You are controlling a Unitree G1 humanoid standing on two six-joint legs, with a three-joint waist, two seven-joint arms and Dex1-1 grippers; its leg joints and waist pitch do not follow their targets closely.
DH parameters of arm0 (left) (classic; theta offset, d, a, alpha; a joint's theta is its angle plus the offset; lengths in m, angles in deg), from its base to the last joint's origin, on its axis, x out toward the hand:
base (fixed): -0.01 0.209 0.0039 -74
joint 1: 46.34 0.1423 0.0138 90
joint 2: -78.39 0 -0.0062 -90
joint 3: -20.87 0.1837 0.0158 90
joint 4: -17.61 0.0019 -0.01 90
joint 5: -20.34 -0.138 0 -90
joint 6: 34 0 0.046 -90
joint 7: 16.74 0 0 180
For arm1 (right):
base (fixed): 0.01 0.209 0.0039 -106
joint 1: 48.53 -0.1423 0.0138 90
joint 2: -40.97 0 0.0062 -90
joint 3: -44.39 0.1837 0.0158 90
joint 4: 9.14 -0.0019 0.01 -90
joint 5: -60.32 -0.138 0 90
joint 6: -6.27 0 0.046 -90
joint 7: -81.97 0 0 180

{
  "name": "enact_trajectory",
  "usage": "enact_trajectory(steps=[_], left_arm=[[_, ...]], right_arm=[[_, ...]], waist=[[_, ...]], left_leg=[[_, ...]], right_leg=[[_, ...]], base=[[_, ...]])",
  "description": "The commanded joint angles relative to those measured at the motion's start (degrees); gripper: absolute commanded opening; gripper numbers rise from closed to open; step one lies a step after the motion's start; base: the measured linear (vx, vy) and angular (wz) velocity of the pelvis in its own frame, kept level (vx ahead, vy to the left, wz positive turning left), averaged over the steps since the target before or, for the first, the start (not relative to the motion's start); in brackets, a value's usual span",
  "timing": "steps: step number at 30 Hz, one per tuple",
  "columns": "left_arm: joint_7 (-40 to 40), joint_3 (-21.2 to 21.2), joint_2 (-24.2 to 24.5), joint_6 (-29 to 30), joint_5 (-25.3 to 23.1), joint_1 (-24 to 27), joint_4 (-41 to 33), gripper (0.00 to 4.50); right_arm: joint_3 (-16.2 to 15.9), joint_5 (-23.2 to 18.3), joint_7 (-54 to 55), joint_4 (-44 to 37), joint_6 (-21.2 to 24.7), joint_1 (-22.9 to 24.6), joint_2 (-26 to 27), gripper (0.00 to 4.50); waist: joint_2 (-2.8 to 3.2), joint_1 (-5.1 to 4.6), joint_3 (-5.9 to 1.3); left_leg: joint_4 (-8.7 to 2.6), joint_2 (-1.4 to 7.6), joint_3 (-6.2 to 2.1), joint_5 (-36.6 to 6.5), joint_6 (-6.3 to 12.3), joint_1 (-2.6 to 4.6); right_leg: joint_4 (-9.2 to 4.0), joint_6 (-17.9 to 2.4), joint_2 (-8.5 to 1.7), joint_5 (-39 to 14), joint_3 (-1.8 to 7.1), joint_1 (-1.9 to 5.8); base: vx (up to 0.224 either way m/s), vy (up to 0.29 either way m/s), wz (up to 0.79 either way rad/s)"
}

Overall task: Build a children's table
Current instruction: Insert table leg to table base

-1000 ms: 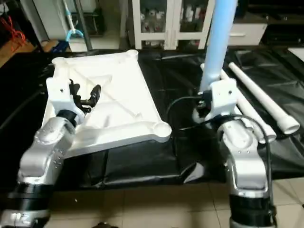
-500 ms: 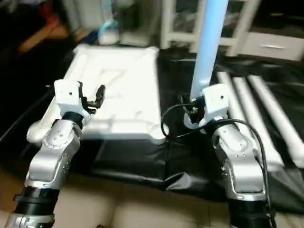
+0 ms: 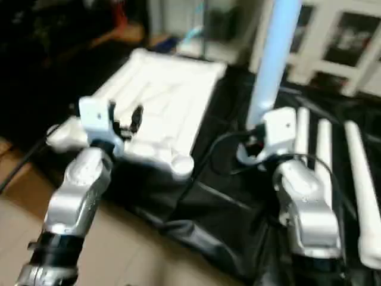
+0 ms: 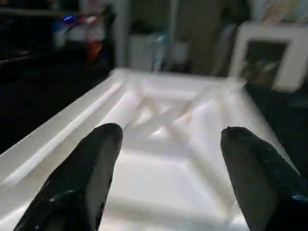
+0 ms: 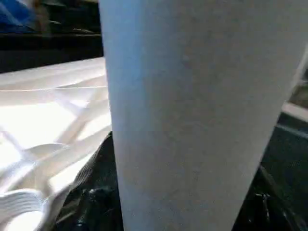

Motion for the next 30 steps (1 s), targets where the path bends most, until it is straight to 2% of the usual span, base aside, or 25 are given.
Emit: enact_trajectory(steps=[1, 2, 3, 4, 5, 6, 7, 8, 9, 10, 11, 13, 14, 15, 17, 19, 20, 21, 22, 23, 24, 25, 26, 28, 30], left_arm=[[0.71, 0.31, 0.55, -0.85, -1.16, 0.01, -0.71, 3.64], [1.19, 1.32, 1.49, -1.41, -2.38, 0.72, -1.13, 3.64], [1.52, 1.52, 1.81, -1.79, -2.45, 1.11, -1.18, 3.64], [1.90, 1.33, 1.89, -2.25, -2.06, 1.38, -1.22, 3.64], [2.78, 0.72, 2.04, -3.00, -1.08, 1.81, -1.52, 3.64], [3.15, 0.45, 2.08, -3.27, -0.69, 1.98, -1.67, 3.64], [3.74, -0.14, 2.01, -3.34, 0.26, 2.19, -1.95, 3.64], [4.41, -0.71, 2.10, -2.92, 1.21, 2.51, -2.53, 3.64], [4.73, -0.82, 2.25, -2.67, 1.45, 2.66, -2.83, 3.64], [5.10, -0.80, 2.38, -2.73, 1.60, 2.76, -2.99, 3.64], [5.59, -0.75, 2.47, -2.85, 1.70, 2.95, -3.20, 3.64], [6.19, -0.53, 2.55, -2.89, 1.86, 3.42, -3.71, 3.64], [7.33, -0.28, 2.58, -2.99, 2.66, 4.20, -4.48, 3.64], [7.27, -0.31, 2.55, -3.11, 2.65, 4.25, -4.53, 3.64], [6.60, -0.74, 2.26, -3.30, 2.62, 4.38, -4.59, 3.64], [6.54, -0.96, 2.15, -3.29, 2.74, 4.42, -4.61, 3.64], [6.84, -1.24, 2.26, -3.28, 2.72, 4.68, -4.88, 3.64], [6.95, -1.25, 2.36, -3.30, 2.69, 4.80, -5.00, 3.64], [7.05, -1.26, 2.45, -3.31, 2.65, 4.91, -5.11, 3.64], [7.22, -1.23, 2.63, -3.31, 2.60, 5.12, -5.35, 3.64], [7.25, -1.25, 2.66, -3.31, 2.60, 5.10, -5.32, 3.64], [7.37, -1.29, 2.78, -3.34, 2.65, 5.07, -5.28, 3.64], [7.52, -1.34, 2.96, -3.34, 2.68, 4.98, -5.18, 3.64], [7.73, -1.36, 3.04, -3.31, 2.80, 4.97, -5.22, 3.64], [8.02, -1.43, 3.02, -3.21, 2.93, 4.95, -5.22, 3.64]], right_arm=[[-1.16, -1.09, -0.54, -2.58, 0.66, 0.75, 0.31, 1.86], [-2.14, -0.86, -0.68, -2.82, 2.43, 1.48, 0.19, 1.86], [-2.03, -1.08, -0.50, -2.66, 2.87, 1.56, 0.50, 1.86], [-1.76, -1.40, -0.18, -2.58, 3.35, 1.57, 0.87, 1.86], [-1.36, -1.81, 0.24, -2.46, 3.78, 1.48, 1.30, 1.86], [-1.22, -2.00, 0.43, -2.42, 3.98, 1.44, 1.43, 1.86], [-1.26, -2.11, 0.38, -2.33, 4.03, 1.30, 1.37, 1.86], [-1.55, -1.69, 0.37, -2.38, 3.91, 1.19, 1.09, 1.86], [-1.75, -1.27, 0.44, -2.36, 3.69, 1.14, 0.93, 1.86], [-1.92, -0.94, 0.43, -2.26, 3.29, 1.11, 0.83, 1.86], [-2.17, -0.82, 0.44, -2.23, 2.97, 1.11, 0.70, 1.86], [-2.42, -0.98, 0.40, -2.36, 3.10, 1.19, 0.72, 1.86], [-3.07, -1.21, -0.09, -2.82, 3.62, 1.19, 0.81, 1.86], [-3.37, -1.00, -0.28, -2.84, 3.53, 1.14, 0.68, 1.86], [-4.20, -0.69, -0.96, -2.65, 3.17, 0.84, 0.34, 1.86], [-4.26, -0.80, -1.07, -2.57, 3.11, 0.74, 0.27, 1.86], [-4.09, -1.41, -1.14, -2.33, 3.14, 0.43, 0.18, 1.86], [-3.99, -1.57, -1.20, -2.25, 3.17, 0.30, 0.16, 1.86], [-3.90, -1.73, -1.26, -2.17, 3.21, 0.18, 0.15, 1.86], [-3.78, -1.96, -1.36, -2.06, 3.28, 0.01, 0.14, 1.86], [-3.79, -1.97, -1.37, -1.99, 3.28, -0.04, 0.15, 1.86], [-3.88, -2.01, -1.40, -1.77, 3.29, -0.21, 0.15, 1.86], [-4.02, -2.03, -1.45, -1.51, 3.26, -0.46, 0.17, 1.86], [-4.14, -2.03, -1.50, -1.51, 3.23, -0.50, 0.22, 1.86], [-4.23, -2.03, -1.47, -1.52, 3.22, -0.51, 0.27, 1.86]], waist=[[-2.84, 1.56, -3.46], [-2.44, 2.50, -3.60], [-2.27, 2.64, -3.45], [-0.96, 2.31, -3.34], [0.60, 1.55, -3.55], [0.90, 0.86, -3.66], [1.36, 1.16, -3.39], [0.64, 0.98, -2.94], [0.26, 0.94, -2.70], [-0.93, 1.63, -3.36], [-1.02, 1.27, -2.81], [-0.91, 0.55, -2.92], [-1.05, -0.25, -3.00], [-1.06, -0.51, -2.88], [-1.14, -1.64, -2.20], [-1.09, -2.04, -1.75], [-1.52, -2.46, -1.35], [-1.38, -2.51, -1.28], [-1.52, -2.74, -1.47], [-1.47, -2.76, -1.51], [-1.40, -2.71, -2.07], [-1.59, -2.72, -2.53], [-1.41, -2.56, -3.02], [-1.30, -2.45, -3.40], [-1.20, -2.34, -3.84]], left_leg=[[1.86, 3.04, -2.61, -0.25, 7.42, -1.73], [0.47, 1.45, -3.27, 2.34, 2.19, -2.29], [-1.42, 1.32, -3.19, 5.36, 1.36, -1.86], [-4.95, 2.19, -2.79, 10.57, 0.88, -0.72], [-6.78, 7.85, -1.47, 4.31, -4.36, 5.65], [-8.16, 9.92, -2.07, 4.77, -3.85, 5.29], [-8.65, 12.24, -0.61, 2.57, -5.24, 6.94], [-7.99, 9.56, 1.96, -3.64, -8.16, 7.10], [-6.95, 7.24, 3.57, -6.43, -9.87, 6.59], [-7.85, 4.83, 1.63, -2.17, -7.36, 0.94], [-7.79, 5.31, 1.22, -2.30, -5.76, 1.84], [-7.94, 5.45, 0.73, -1.70, -5.53, 1.57], [-8.23, 5.83, 0.23, -1.37, -5.15, 1.80], [-8.37, 5.91, 0.22, -3.39, -5.20, 2.09], [-8.98, 5.76, 0.46, -14.20, -5.02, 3.72], [-9.13, 5.47, 0.72, -18.37, -4.29, 4.84], [-9.29, 5.11, 0.87, -21.79, -3.09, 6.20], [-9.53, 5.10, 0.81, -22.14, -2.82, 6.57], [-9.86, 5.09, 0.73, -20.29, -2.10, 6.28], [-10.05, 5.05, 0.76, -19.28, -1.81, 6.14], [-10.13, 4.95, 0.92, -16.21, -1.00, 6.11], [-10.08, 4.86, 1.02, -12.20, 0.19, 5.72], [-9.80, 4.49, 1.10, -8.19, 1.48, 5.28], [-9.45, 3.93, 1.20, -3.94, 3.56, 5.20], [-9.05, 3.50, 1.00, 0.43, 6.19, 5.51]], right_leg=[[-8.53, 2.24, -14.59, 26.41, 11.53, 4.67], [-7.20, -0.08, -10.04, 27.22, 9.38, 6.43], [-6.96, -1.41, -7.75, 26.98, 7.85, 6.29], [-6.28, -3.68, -3.81, 24.36, 5.48, 5.59], [-6.41, -0.18, 1.23, 9.56, 6.39, 0.06], [-5.10, -1.01, 1.13, 5.16, 6.06, 0.26], [-6.00, -2.32, -0.65, -0.88, 6.47, -1.72], [-7.79, -4.01, -0.48, -3.67, 6.50, -1.64], [-8.97, -4.46, 0.17, -5.19, 7.09, -1.47], [-7.55, -4.41, -2.69, -2.00, 7.85, 4.45], [-8.49, -3.67, -2.95, -3.65, 8.08, 2.73], [-8.32, -4.29, -2.99, -4.63, 8.04, 3.07], [-8.42, -5.44, -2.89, -4.18, 7.71, 3.04], [-8.52, -5.97, -2.76, -5.68, 7.66, 3.04], [-9.61, -7.31, -2.10, -17.96, 7.29, 2.92], [-10.37, -8.09, -1.63, -22.88, 7.01, 2.76], [-11.43, -8.58, -1.49, -28.29, 6.56, 2.91], [-11.56, -8.88, -1.49, -28.78, 6.52, 3.02], [-11.56, -9.83, -1.64, -26.41, 6.64, 3.99], [-11.59, -10.23, -1.70, -25.25, 6.70, 4.43], [-11.41, -11.69, -1.68, -20.77, 6.94, 5.19], [-10.86, -13.71, -1.56, -14.67, 7.05, 6.06], [-10.41, -15.27, -1.50, -9.30, 7.11, 6.99], [-9.86, -17.15, -1.06, -2.53, 7.16, 7.78], [-8.86, -18.00, -0.54, 4.76, 7.15, 8.31]], base=[[-0.021, -0.075, 0.20], [-0.021, -0.075, 0.20], [-0.049, -0.058, 0.02], [-0.067, 0.009, 0.06], [-0.067, 0.009, 0.06], [-0.083, 0.064, -0.28], [-0.075, 0.056, -0.55], [-0.075, 0.056, -0.55], [-0.056, 0.046, -0.47], [-0.050, 0.038, -0.29], [-0.050, 0.038, -0.29], [0.000, 0.000, 0.00], [0.000, 0.000, 0.00], [0.000, 0.000, 0.00], [0.000, 0.000, 0.00], [0.000, 0.000, 0.00], [0.000, 0.000, 0.00], [0.000, 0.000, 0.00], [0.055, 0.019, 0.00], [0.055, 0.019, 0.00], [0.068, 0.021, 0.01], [0.087, 0.024, 0.03], [0.087, 0.024, 0.03], [0.111, 0.030, 0.04], [0.121, 0.032, 0.08]])
